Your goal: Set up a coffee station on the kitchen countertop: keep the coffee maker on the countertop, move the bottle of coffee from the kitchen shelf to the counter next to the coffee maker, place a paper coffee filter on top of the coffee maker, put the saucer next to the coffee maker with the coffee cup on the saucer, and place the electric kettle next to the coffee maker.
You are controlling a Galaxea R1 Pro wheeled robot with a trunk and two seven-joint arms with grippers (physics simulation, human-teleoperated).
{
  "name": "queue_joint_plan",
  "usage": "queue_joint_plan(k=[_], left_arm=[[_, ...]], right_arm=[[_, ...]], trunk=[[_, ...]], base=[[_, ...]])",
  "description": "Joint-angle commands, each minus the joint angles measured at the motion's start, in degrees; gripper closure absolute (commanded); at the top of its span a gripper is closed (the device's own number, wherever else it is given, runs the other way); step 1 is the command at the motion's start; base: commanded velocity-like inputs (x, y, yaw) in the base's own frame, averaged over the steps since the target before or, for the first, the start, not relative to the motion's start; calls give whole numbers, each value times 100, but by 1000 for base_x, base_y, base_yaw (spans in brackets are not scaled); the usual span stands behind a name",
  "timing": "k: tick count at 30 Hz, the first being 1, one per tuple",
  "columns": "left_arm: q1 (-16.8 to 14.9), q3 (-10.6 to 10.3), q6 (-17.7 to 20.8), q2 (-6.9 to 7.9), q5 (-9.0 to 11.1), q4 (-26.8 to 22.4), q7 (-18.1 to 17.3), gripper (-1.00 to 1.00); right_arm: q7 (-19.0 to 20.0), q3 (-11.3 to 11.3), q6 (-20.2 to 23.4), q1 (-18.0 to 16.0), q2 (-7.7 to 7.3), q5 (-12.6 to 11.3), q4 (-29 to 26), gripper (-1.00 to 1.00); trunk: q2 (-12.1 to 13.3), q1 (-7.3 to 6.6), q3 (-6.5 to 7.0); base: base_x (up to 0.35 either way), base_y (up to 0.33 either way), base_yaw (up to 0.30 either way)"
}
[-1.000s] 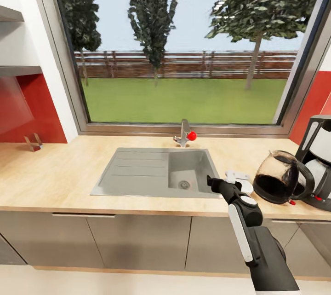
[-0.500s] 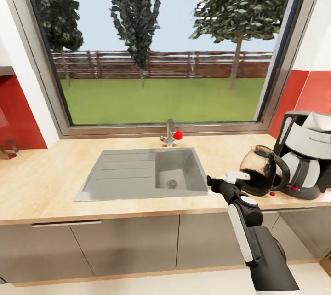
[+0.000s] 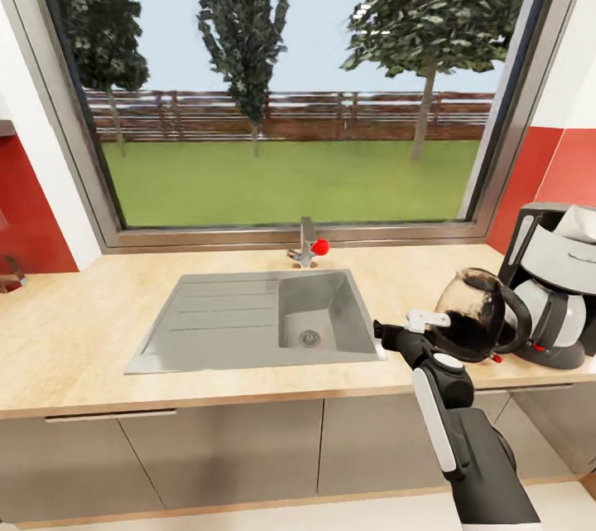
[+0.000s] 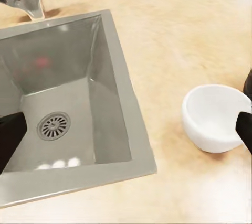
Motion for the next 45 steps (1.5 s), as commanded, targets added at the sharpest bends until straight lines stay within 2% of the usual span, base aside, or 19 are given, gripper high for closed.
queue_joint_plan(k=[1, 7, 26, 31, 34, 39, 45], left_arm=[[-1, -42, -17, 0, 15, 1, 17, -100], [-1, -42, -15, -4, 14, 1, 16, -100], [27, -42, -12, -4, 13, 7, 16, -100], [252, -42, -7, -7, 17, 9, 20, -100], [417, -42, 148, -33, 12, 9, 20, -100], [462, -42, 747, -42, 9, 9, 30, -100], [469, -42, 825, -26, 9, 9, 31, -100]], right_arm=[[-52, -34, 127, -5, -2, -61, -4, -100], [-49, -325, 395, -5, -60, -62, 3, -100], [-47, -336, 411, 3, -81, -45, 133, -100], [-48, -336, 411, 4, -95, -44, 267, -100], [-47, -336, 411, 10, -98, -44, 321, -100], [-45, -336, 411, 10, -99, -44, 398, -100], [-45, -336, 411, 12, -99, -44, 417, -100]], trunk=[[-11, 3, -10], [-11, 3, -10], [-11, 3, -10], [-11, 3, -10], [-11, 3, -10], [-11, 3, -10], [-11, 3, -10]], base=[[14, 0, 0], [45, 0, 0], [127, 0, 0], [5, 0, 0], [0, 0, 0], [17, 0, 0], [213, 0, 0]])
